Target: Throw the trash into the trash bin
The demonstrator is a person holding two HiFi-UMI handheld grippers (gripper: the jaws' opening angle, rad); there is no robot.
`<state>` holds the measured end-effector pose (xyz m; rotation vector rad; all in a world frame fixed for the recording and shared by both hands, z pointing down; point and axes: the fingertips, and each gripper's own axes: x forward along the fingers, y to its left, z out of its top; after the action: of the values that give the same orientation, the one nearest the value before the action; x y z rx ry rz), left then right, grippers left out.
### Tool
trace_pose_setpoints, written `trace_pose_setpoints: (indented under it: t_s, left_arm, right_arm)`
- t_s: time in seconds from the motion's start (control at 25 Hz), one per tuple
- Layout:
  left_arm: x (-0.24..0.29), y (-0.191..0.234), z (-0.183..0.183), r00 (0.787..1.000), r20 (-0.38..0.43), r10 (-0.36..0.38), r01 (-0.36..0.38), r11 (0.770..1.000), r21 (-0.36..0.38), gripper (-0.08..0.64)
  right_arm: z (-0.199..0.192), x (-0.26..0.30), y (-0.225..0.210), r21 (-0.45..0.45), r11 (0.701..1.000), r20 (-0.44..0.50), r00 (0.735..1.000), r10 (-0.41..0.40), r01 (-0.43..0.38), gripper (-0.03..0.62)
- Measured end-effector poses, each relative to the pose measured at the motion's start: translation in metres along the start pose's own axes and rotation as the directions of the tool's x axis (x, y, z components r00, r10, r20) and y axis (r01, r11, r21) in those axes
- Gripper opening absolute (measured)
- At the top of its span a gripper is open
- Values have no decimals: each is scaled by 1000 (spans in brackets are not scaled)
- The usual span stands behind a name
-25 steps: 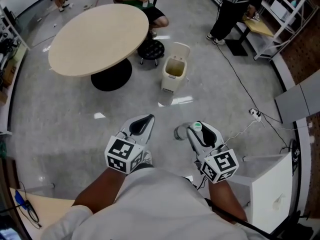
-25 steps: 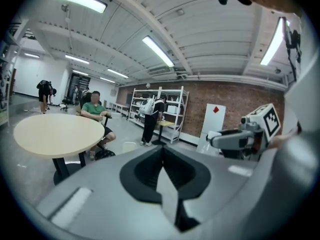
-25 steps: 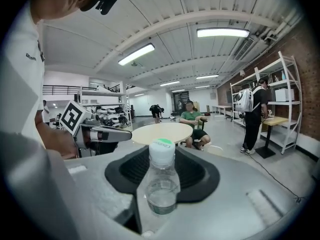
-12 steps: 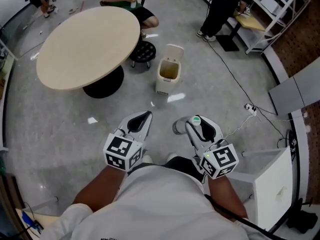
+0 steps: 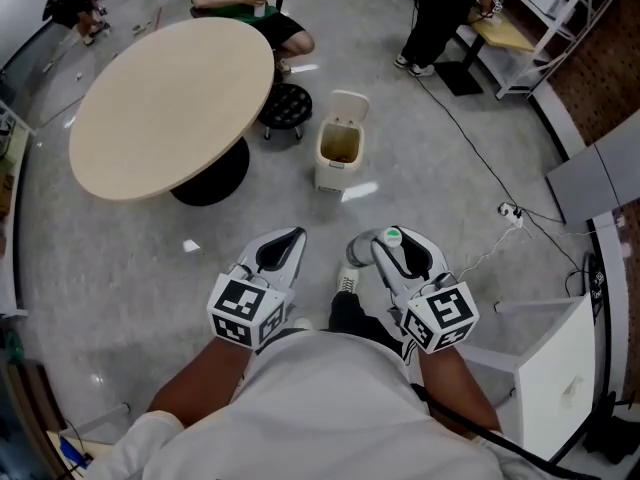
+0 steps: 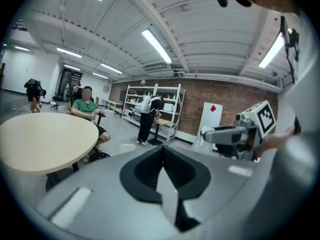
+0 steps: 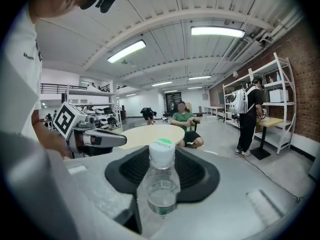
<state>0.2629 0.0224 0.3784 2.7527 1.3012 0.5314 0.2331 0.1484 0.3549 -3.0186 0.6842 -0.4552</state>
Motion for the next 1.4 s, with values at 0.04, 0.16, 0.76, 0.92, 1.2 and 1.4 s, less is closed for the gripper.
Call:
trace_pose_setpoints:
  t_s: [0.04,0.16,0.76,0.92,1.2,1.4]
  left_arm:
    - [4,2,1,1000,-3,1,-1,1000,0,8]
    - [17,10,2,1000,-11,9,-9,1000,-5,8]
    - [125,36,49,998,-10,64,-64,998,-15,8]
    - [154,39,53,998,-16,62,-64,989,-133,6]
    - [186,48,65,993,-29,118,-121,984,-131,8]
    - [191,48,72,989,-47,141,-144,988,-62,6]
  right_arm:
    - [2,5,-3,0,1000,-1,1000,7,-7,157]
    - [9,20,-12,-5,1000,4,1000,26,-26,156]
    - [35,74,-118,-4,997,4,997,78,-78,156]
    - [36,80,-151,7,996,16,996,84,-84,157]
    - [43,98,-191,21,993,43,993,112,-113,156]
    - [45,105,-203,47,991,54,991,120,-122,157]
